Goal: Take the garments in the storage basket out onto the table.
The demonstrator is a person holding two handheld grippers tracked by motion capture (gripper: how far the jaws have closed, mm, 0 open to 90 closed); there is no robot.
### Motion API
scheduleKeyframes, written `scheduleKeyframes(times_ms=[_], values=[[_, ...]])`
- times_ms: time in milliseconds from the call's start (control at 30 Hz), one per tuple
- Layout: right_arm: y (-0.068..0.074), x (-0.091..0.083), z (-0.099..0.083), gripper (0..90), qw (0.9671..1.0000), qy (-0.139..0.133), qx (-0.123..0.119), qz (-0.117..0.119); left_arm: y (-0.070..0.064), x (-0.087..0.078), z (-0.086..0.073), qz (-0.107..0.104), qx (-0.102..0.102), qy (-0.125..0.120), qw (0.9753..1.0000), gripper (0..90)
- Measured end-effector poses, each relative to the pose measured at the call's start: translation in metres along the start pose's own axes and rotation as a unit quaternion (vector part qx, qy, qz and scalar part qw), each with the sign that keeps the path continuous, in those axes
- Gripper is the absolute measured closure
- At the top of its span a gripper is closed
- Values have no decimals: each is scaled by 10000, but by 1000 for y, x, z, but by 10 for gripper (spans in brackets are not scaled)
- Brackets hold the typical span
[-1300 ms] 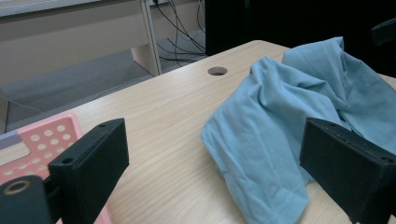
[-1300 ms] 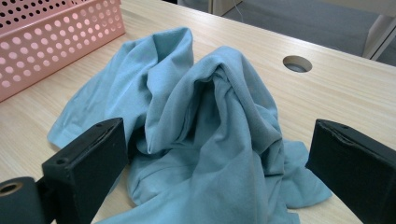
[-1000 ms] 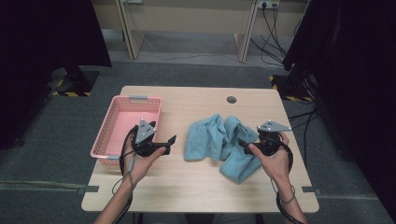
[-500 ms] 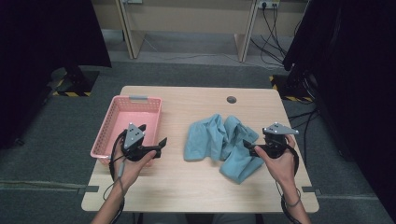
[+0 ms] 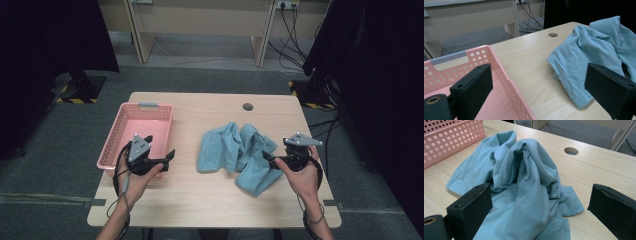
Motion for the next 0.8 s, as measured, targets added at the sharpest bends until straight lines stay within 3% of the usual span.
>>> scheduleKeyframes(times_ms=[800], values=[[-12,-24,-14,47,9998,-51,54,-186,17,-22,-8,168,-142,-85,9997,70]])
Point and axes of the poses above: each handheld gripper's, and its own axes: x roughly forward along the jaws, z roughly out of its top, y roughly to its left, the point moved 5 cm from there along x, roughly forward along the jaws, and after that the axes turned 4 degrees about z, right-handed, at the moved point
